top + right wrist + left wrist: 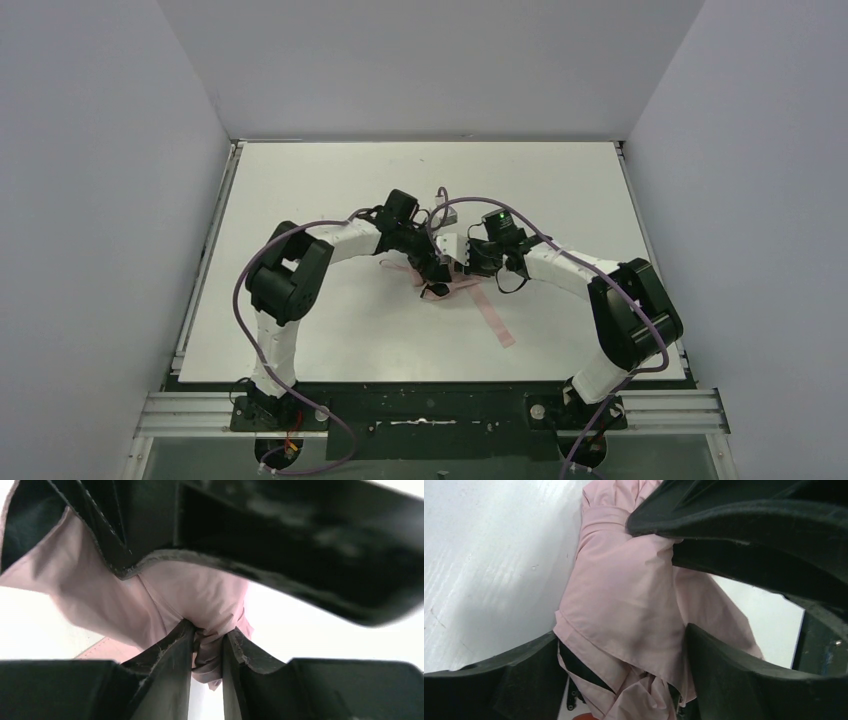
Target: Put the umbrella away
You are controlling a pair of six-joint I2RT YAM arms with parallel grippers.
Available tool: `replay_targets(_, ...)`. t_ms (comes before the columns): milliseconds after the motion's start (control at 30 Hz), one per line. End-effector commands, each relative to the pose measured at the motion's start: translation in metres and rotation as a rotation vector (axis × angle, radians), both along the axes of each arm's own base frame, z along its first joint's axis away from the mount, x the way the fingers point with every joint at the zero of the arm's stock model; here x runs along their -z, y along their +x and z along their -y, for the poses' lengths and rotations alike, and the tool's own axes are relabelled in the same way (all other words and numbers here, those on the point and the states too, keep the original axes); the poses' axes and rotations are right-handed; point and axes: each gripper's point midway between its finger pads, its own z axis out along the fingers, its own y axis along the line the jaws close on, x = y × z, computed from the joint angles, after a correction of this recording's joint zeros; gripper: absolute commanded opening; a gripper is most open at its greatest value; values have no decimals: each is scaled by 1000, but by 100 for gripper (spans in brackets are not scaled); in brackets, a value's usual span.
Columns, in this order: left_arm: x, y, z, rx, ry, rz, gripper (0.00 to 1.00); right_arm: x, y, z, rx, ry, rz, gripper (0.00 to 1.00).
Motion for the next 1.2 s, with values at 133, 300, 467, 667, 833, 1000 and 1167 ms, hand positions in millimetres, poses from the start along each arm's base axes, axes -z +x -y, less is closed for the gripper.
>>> replay_targets(133,4,-3,-2,41,49,27,51,23,-16,7,28,-41,-70,19)
replay_targets(300,4,-4,-8,41,84,34,27,4,-10,2,64,3,-49,31)
replay_targets(467,6,-5,-13,29,110,36,17,-39,0,-5,180,116,-21,62)
replay_targets(667,5,3,-26,-27,154,31,4,-86,-3,5,572,316,-125,67)
replay_targets(833,-2,7,-32,-48,161,50,0,-84,-30,21,943,377,-359,64)
replay_targets(1000,-1,4,-34,-45,167,48,0,-61,-59,45,1207,345,-391,61)
replay_targets(1167,1,6,-33,-70,175,24,0,-66,-70,28,1354,624,-445,63)
